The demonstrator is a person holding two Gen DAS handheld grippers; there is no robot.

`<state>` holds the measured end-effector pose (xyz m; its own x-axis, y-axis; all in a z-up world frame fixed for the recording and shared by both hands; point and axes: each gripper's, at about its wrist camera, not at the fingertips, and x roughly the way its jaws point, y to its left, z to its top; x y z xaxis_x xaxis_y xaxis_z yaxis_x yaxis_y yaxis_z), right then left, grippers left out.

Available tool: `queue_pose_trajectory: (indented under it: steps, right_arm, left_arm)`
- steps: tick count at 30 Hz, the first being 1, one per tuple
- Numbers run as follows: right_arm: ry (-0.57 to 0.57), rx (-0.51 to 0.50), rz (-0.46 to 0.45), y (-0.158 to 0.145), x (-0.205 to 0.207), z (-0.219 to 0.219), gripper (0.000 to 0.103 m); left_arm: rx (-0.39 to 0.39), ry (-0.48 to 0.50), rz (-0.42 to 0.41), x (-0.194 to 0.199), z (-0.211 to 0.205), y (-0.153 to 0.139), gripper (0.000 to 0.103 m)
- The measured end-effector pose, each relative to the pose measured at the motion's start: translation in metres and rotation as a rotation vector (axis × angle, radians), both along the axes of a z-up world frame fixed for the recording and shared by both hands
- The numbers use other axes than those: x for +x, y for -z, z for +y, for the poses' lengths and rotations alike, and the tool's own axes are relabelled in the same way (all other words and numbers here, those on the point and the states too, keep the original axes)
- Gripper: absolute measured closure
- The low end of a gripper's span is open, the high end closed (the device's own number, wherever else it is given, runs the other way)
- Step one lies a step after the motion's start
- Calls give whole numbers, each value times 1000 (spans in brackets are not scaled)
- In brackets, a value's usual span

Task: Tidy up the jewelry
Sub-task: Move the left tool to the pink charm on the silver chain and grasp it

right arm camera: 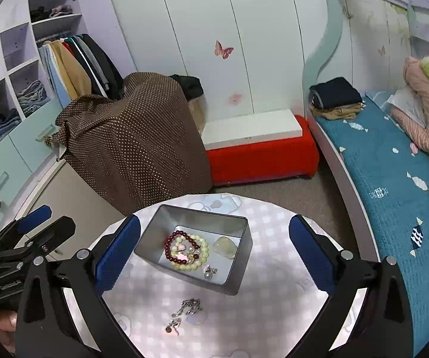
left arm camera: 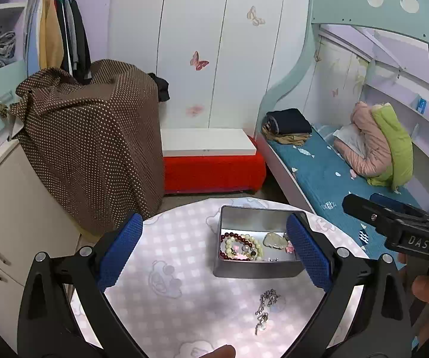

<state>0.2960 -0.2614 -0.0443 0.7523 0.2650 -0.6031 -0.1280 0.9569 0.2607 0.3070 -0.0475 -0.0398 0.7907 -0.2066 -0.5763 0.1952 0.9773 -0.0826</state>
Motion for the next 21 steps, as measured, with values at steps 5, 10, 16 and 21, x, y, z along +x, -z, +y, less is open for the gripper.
queue_pose_trajectory:
  steps: [5, 10, 16, 21]
  right_arm:
    - [15, -18, -40, -11, -26, -1, 7]
    - [41, -66, -76, -16, -54, -2, 7]
    - [75, -97, -63, 0, -84, -11, 7]
    - [78, -113, -10, 23, -96, -13, 7]
  left_arm:
    - [12, -23, -24, -21, 6, -4, 6]
    - [22, -35, -22, -39, 12, 3, 6]
    - [61, -8, 20, -62, 6, 35, 6]
    - [86, 40, 101, -74, -10, 74, 6]
